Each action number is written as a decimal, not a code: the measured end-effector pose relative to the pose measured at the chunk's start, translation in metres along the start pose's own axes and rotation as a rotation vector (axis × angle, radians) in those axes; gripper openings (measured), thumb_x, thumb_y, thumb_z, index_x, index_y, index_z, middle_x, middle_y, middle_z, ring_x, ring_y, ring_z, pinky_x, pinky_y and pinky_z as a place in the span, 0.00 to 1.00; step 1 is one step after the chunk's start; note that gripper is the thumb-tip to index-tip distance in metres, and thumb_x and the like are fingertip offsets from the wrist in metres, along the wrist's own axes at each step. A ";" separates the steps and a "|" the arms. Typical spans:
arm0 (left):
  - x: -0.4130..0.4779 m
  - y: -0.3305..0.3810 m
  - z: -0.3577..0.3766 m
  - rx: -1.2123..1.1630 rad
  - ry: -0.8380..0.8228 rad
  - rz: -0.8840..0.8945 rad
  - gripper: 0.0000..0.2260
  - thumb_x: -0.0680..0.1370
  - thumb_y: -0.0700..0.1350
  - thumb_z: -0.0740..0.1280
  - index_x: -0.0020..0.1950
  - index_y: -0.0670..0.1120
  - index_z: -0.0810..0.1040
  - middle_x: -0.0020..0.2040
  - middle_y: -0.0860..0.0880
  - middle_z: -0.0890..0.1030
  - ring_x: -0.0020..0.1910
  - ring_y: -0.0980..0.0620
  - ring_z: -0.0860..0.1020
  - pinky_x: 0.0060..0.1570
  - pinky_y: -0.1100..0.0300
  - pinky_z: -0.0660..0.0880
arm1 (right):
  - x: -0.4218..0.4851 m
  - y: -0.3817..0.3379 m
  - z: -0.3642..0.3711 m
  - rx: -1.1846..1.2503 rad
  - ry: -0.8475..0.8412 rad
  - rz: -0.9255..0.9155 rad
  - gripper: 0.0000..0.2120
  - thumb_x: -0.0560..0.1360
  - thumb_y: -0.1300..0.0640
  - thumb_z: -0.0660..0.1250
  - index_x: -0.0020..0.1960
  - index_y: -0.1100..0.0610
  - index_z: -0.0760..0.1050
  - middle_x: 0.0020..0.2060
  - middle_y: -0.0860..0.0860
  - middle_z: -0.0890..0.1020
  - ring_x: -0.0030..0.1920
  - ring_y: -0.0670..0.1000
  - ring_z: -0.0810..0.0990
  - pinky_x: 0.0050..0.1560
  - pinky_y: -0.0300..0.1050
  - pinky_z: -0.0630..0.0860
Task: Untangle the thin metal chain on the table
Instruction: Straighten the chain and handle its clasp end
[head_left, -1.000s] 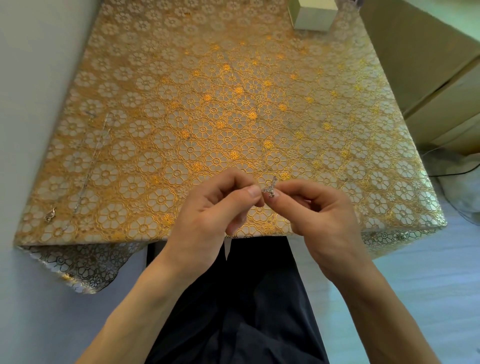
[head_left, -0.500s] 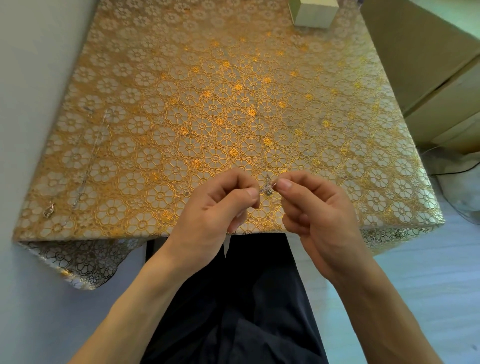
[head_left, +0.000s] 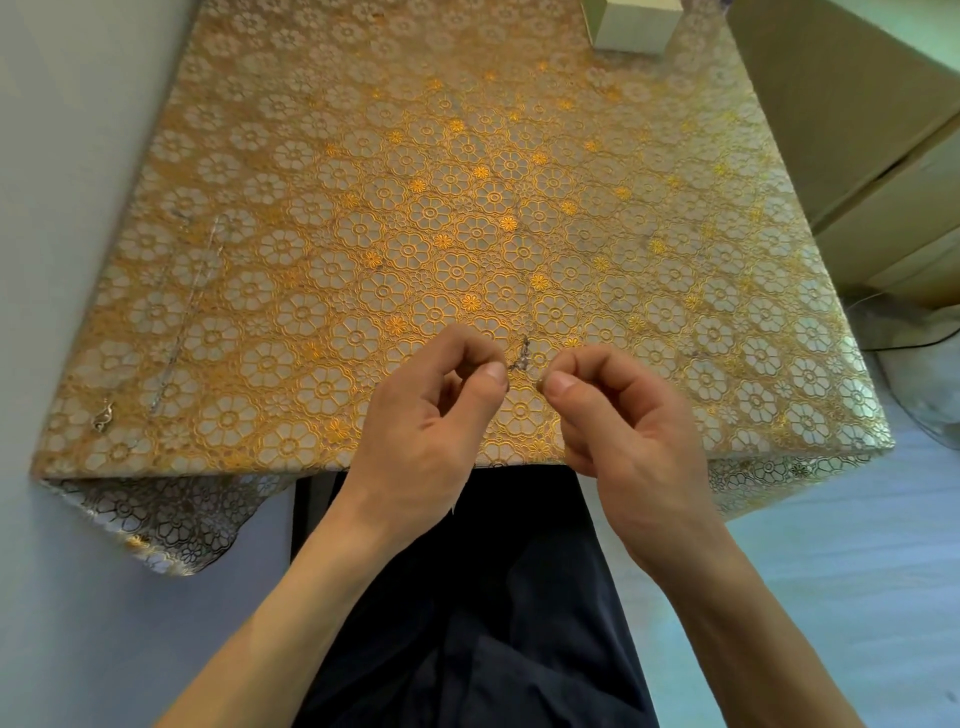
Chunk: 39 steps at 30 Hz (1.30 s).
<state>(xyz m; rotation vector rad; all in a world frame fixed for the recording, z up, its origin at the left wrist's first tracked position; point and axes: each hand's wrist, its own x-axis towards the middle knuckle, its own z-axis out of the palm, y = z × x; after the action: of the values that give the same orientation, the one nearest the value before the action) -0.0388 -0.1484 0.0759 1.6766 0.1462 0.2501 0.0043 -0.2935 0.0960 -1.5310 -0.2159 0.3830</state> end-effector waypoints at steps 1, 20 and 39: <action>0.000 0.000 0.000 0.025 0.006 0.012 0.09 0.78 0.53 0.61 0.43 0.49 0.74 0.33 0.53 0.69 0.31 0.52 0.65 0.31 0.54 0.63 | -0.001 -0.001 0.000 -0.021 -0.002 -0.013 0.05 0.73 0.50 0.68 0.40 0.50 0.78 0.28 0.47 0.63 0.28 0.45 0.60 0.29 0.35 0.62; 0.000 0.004 0.006 -0.315 0.000 -0.082 0.06 0.77 0.41 0.61 0.42 0.43 0.74 0.35 0.53 0.74 0.28 0.56 0.66 0.30 0.64 0.64 | 0.006 -0.005 0.002 0.096 0.091 0.045 0.06 0.73 0.55 0.68 0.38 0.50 0.79 0.24 0.43 0.66 0.24 0.45 0.59 0.25 0.40 0.58; -0.004 0.001 0.011 0.166 0.146 0.018 0.07 0.79 0.46 0.63 0.42 0.47 0.75 0.33 0.53 0.71 0.31 0.56 0.67 0.33 0.63 0.65 | 0.000 -0.003 0.002 -0.261 0.132 -0.223 0.03 0.77 0.57 0.71 0.45 0.51 0.82 0.28 0.43 0.64 0.30 0.46 0.64 0.33 0.37 0.65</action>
<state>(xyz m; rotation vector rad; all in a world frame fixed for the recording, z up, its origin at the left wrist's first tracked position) -0.0403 -0.1599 0.0754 1.8246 0.2668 0.3827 0.0037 -0.2918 0.0986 -1.7601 -0.3394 0.0779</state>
